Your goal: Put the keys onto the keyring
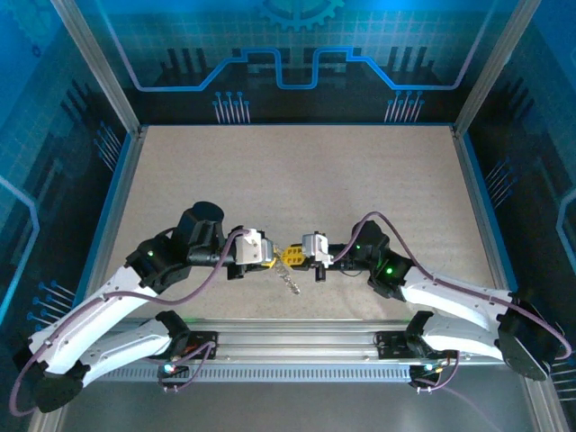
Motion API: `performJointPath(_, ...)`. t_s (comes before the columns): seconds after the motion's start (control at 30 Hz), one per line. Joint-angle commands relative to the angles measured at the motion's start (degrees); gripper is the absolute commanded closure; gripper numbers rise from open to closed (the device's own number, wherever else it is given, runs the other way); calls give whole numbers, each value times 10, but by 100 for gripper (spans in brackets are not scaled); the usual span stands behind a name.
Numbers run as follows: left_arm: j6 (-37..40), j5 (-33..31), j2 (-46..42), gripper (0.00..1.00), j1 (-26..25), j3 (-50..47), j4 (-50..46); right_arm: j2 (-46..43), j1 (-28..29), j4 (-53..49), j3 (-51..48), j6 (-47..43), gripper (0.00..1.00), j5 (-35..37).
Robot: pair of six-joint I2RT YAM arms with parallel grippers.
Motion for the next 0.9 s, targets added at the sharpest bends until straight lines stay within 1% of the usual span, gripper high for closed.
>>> performJointPath(0.0,-14,32,5,81,5,-6,-3,-15,7,23,3,-17,100,-8)
performJointPath(0.1,-16,44,8,86,7,-3,3,-15,13,13,6,-26,100,-7)
performJointPath(0.23,-13,55,18,87,7,-3,12,-12,19,6,8,-33,100,1)
performJointPath(0.37,5,51,31,99,8,13,-16,-13,21,-5,12,-36,100,14)
performJointPath(0.4,10,48,32,100,8,16,-24,-14,21,-15,15,-39,100,17)
performJointPath(0.5,27,34,33,100,7,28,-45,-16,20,-59,28,-50,91,33)
performJointPath(0.6,48,17,40,100,8,53,-83,-16,20,-101,42,-61,84,48)
performJointPath(0.7,63,2,56,100,8,82,-122,-10,19,-122,52,-59,83,55)
performJointPath(0.87,85,-1,90,100,7,118,-169,9,18,-126,63,-42,83,63)
